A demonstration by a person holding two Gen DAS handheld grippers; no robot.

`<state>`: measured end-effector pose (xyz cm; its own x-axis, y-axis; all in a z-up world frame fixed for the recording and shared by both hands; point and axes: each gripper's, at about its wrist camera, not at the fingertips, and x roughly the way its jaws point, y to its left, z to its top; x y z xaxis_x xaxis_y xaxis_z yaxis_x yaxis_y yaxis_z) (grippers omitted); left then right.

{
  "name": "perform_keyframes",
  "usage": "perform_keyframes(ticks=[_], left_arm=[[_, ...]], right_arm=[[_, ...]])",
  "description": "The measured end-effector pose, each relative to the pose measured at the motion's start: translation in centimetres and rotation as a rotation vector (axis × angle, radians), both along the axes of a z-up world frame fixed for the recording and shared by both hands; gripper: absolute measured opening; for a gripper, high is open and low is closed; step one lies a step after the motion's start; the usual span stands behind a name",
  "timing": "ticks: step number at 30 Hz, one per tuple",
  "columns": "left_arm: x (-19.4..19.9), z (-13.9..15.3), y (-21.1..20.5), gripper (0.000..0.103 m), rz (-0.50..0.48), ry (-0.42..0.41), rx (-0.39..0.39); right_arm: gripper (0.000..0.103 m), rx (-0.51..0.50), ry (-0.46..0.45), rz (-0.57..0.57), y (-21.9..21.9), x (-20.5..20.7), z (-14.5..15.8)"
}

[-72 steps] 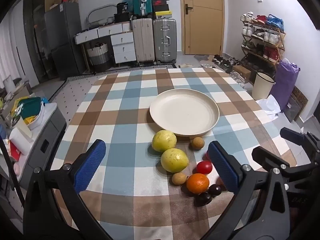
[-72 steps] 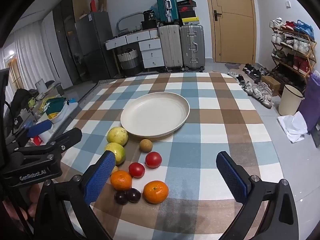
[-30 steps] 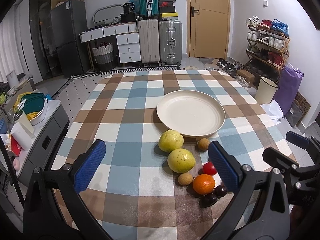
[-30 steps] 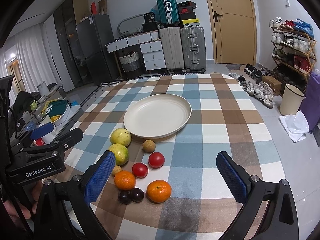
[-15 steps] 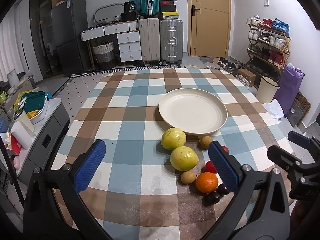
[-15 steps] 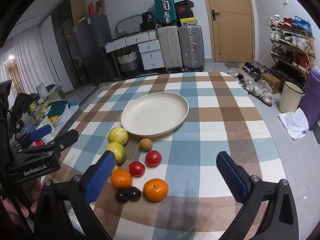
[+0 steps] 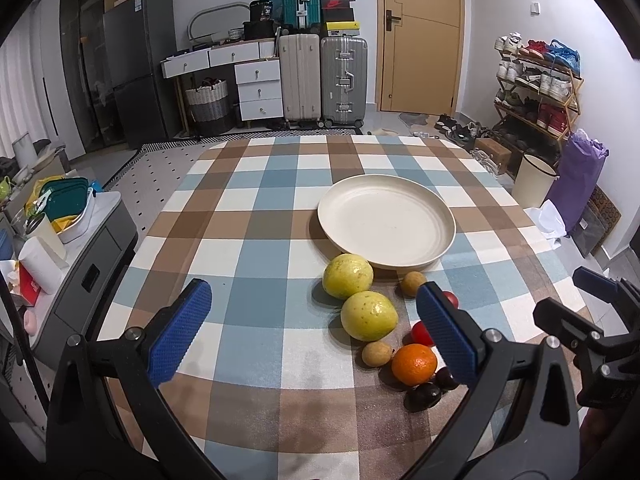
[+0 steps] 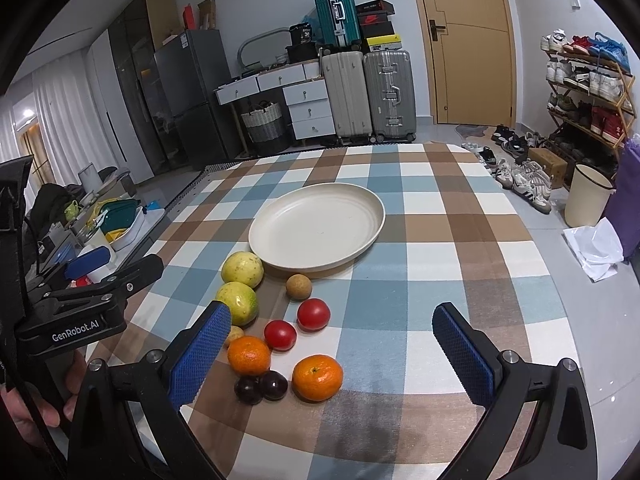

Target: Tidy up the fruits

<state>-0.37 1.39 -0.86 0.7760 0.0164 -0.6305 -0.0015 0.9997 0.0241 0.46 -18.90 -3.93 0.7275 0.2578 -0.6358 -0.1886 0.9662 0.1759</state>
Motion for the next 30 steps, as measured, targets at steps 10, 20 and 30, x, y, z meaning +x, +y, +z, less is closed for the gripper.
perform_keyframes(ticks=[10, 20, 30], left_arm=[[-0.1, -0.6, 0.0, 0.102, -0.005, 0.011, -0.005], [0.6, -1.9, 0.5, 0.102, 0.011, 0.055, -0.004], [1.3, -3.1, 1.1, 0.102, 0.028, 0.092, 0.009]], right_arm=[[0.103, -0.003, 0.014, 0.017, 0.1, 0.0, -0.5], [0.103, -0.003, 0.079, 0.032, -0.3, 0.6, -3.3], [0.103, 0.028, 0.175, 0.051, -0.4, 1.7, -6.8]])
